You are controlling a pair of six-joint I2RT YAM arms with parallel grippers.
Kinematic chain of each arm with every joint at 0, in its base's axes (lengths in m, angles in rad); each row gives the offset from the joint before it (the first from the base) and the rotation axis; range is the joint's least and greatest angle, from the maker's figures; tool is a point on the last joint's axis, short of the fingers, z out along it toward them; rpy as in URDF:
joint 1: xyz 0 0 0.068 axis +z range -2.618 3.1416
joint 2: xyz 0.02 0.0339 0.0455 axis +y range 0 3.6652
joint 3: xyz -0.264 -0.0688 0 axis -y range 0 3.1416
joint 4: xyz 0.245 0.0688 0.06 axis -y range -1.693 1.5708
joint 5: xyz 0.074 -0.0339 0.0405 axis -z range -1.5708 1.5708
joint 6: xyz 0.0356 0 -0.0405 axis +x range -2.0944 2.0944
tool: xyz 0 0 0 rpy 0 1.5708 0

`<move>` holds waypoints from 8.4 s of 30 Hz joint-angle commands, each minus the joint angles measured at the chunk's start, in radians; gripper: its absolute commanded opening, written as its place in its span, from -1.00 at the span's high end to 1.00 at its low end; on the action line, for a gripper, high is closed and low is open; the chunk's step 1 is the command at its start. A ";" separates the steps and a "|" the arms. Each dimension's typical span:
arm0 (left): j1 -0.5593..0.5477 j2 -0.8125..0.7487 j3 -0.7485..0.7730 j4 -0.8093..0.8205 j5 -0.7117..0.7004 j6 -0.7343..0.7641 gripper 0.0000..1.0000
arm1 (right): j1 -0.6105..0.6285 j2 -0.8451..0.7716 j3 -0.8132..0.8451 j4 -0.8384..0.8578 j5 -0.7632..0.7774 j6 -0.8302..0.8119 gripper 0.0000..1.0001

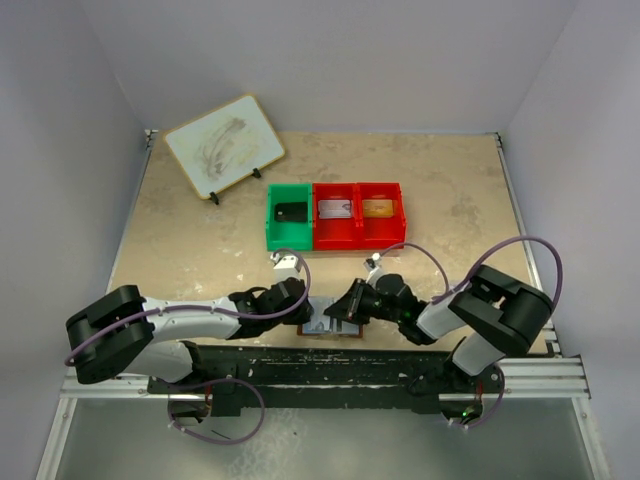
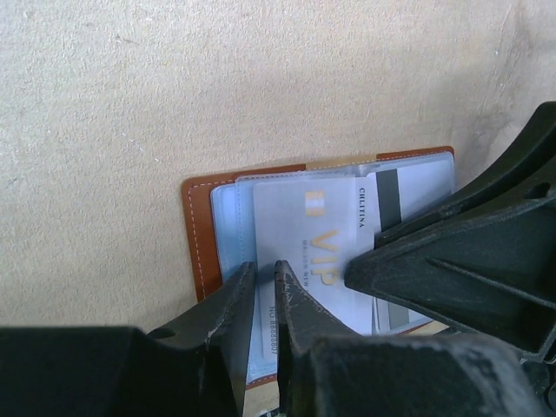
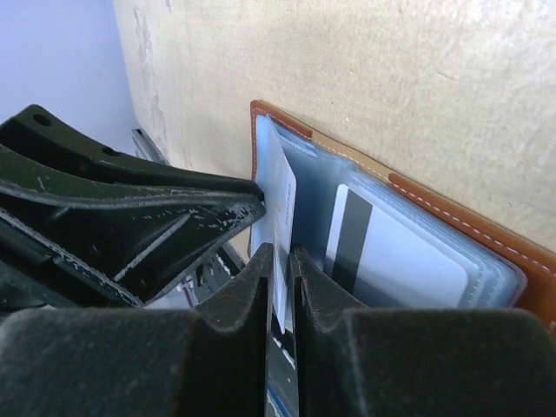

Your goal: Take the credit cards out of the card holder

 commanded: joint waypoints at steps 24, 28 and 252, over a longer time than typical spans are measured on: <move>-0.006 0.037 -0.011 -0.130 -0.041 0.013 0.78 | -0.091 -0.097 -0.067 -0.031 -0.067 -0.045 1.00; -0.009 0.019 -0.008 -0.120 -0.045 0.012 0.77 | -0.091 -0.118 -0.027 -0.158 -0.044 -0.080 1.00; -0.040 -0.602 0.095 -0.677 -0.349 -0.044 -0.44 | -0.264 0.492 1.286 -1.109 0.331 -2.038 0.11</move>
